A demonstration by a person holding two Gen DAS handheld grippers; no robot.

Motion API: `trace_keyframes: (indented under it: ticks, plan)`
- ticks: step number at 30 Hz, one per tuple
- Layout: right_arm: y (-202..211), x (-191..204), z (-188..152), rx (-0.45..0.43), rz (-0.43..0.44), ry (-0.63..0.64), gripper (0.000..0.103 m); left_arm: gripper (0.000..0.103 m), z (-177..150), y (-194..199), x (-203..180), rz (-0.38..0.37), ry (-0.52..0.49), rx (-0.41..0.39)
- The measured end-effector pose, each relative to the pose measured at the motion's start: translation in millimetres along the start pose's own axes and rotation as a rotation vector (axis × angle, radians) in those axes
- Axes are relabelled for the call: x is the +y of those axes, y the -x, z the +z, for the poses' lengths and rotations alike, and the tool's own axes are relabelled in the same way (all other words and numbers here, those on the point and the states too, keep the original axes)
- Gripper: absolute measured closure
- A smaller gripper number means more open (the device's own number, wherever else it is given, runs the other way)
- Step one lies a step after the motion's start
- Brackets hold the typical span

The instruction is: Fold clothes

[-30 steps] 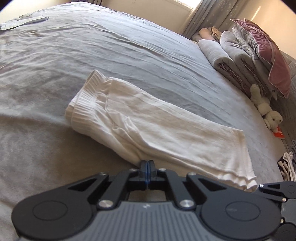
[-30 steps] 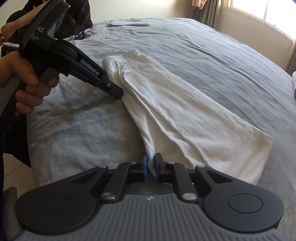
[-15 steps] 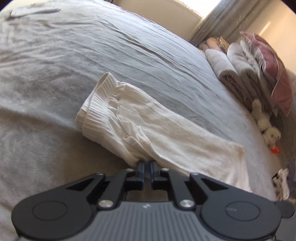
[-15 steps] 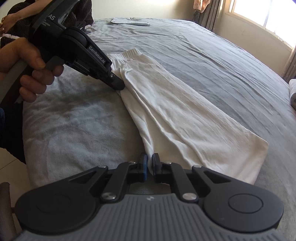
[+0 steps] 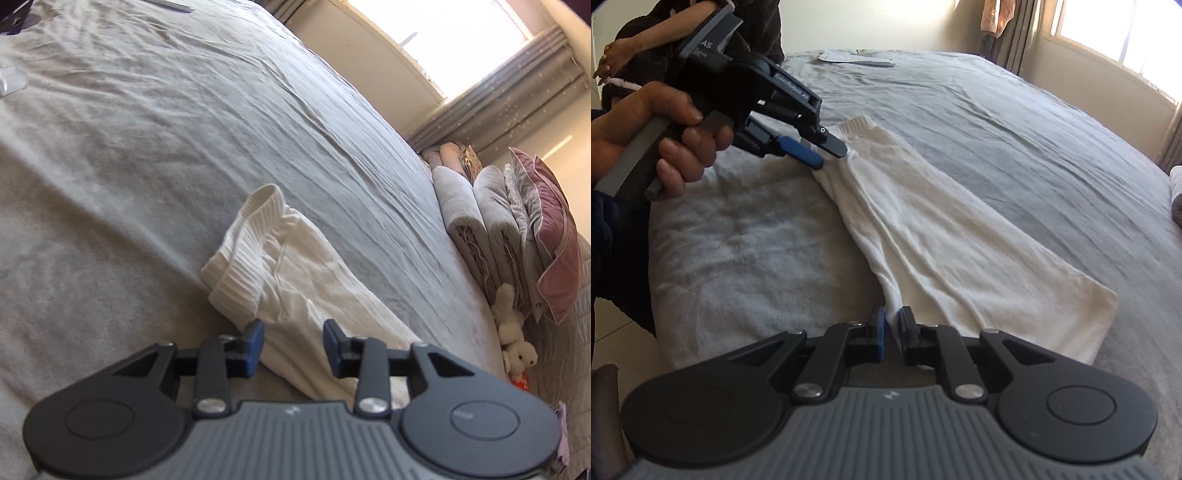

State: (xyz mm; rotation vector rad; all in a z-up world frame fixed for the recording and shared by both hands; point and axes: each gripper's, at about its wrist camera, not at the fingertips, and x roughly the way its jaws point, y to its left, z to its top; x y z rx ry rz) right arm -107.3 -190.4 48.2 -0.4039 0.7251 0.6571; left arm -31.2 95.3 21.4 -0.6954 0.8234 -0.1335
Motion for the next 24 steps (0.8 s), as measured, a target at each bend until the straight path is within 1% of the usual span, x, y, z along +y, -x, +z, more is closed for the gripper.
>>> trace_keyframes:
  ticks: [2, 4, 7, 8, 9, 10, 11, 13, 15, 18, 21, 23, 24]
  plan:
    - [-6, 2, -2, 0.014, 0.005, 0.013, 0.088, 0.064, 1, 3, 1, 0.002, 0.006, -0.009]
    - [-12, 6, -4, 0.029, 0.005, 0.032, 0.086, 0.059, 3, 3, -1, 0.006, -0.020, -0.017]
    - [-18, 9, -6, 0.031, -0.011, 0.058, 0.086, 0.058, 4, -2, 1, 0.018, -0.020, -0.008]
    - [-17, 9, -5, 0.030, -0.011, 0.054, 0.086, 0.060, 4, -3, 0, 0.028, -0.032, -0.017]
    - [-16, 7, -4, 0.028, -0.010, 0.045, 0.091, 0.064, 4, -3, 0, 0.039, -0.046, -0.027]
    - [-13, 4, -3, 0.020, -0.008, 0.032, 0.095, 0.086, 4, -4, -1, 0.049, -0.059, -0.038]
    - [-10, 2, -1, 0.008, 0.001, 0.024, 0.097, 0.103, 4, -4, -3, 0.073, -0.094, -0.055]
    - [-3, -2, 3, -0.014, 0.013, 0.018, 0.098, 0.103, 9, -2, 1, 0.077, -0.081, -0.076]
    - [5, -5, 6, -0.032, 0.019, 0.018, 0.098, 0.103, 16, 6, 5, 0.043, -0.045, -0.087]
    - [12, -9, 7, -0.042, 0.039, 0.019, 0.098, 0.103, 21, 21, 2, 0.011, -0.080, -0.142]
    - [8, -10, 4, -0.033, 0.028, 0.021, 0.098, 0.103, 21, 22, 7, 0.017, -0.037, -0.118]
    - [5, -10, 2, -0.026, 0.021, 0.022, 0.098, 0.100, 21, 22, 10, 0.022, -0.006, -0.100]
    - [3, -10, 1, -0.023, 0.018, 0.022, 0.096, 0.097, 21, 23, 12, 0.025, 0.009, -0.092]
